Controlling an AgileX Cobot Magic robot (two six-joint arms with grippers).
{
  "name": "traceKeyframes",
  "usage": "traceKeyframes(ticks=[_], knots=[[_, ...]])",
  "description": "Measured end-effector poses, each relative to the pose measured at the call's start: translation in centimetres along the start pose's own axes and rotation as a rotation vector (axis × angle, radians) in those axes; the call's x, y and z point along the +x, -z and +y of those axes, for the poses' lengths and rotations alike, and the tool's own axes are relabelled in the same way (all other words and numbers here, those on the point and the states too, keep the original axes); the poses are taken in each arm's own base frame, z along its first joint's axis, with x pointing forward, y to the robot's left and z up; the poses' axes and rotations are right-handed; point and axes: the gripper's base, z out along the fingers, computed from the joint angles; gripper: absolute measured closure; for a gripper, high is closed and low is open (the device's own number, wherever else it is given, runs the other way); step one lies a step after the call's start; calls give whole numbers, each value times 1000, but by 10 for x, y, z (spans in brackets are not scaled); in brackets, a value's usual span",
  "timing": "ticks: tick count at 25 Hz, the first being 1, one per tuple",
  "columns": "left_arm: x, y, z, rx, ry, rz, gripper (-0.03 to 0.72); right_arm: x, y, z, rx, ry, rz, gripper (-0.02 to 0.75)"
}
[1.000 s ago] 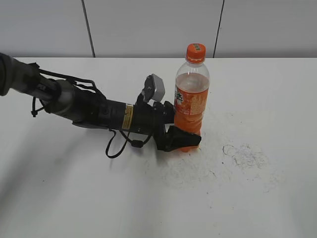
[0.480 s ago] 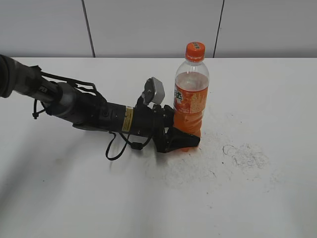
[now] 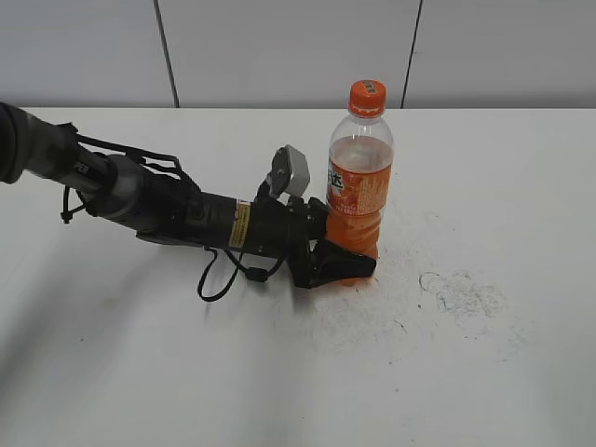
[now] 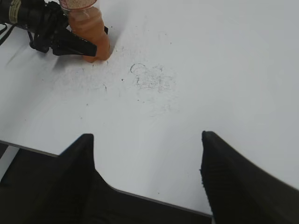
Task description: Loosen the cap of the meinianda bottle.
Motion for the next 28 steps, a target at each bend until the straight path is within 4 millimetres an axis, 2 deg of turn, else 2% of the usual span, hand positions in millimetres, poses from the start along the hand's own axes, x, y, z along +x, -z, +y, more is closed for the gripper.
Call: traceKeyframes(ticks=[6, 11, 19, 25, 28], knots=[[0, 0, 0, 5, -6, 2, 122, -3, 1, 0, 1, -43, -32, 212], [0, -3, -3, 17, -9, 2, 122, -19, -4, -1, -23, -120, -3, 212], [-4, -27, -27, 100, -36, 17, 122, -33, -27, -3, -81, -199, 146, 212], [-4, -31, -32, 122, -45, 24, 122, -41, -49, -8, -94, -204, 248, 212], [-4, -31, -32, 123, -46, 24, 122, -58, -59, -9, -129, -182, 251, 212]])
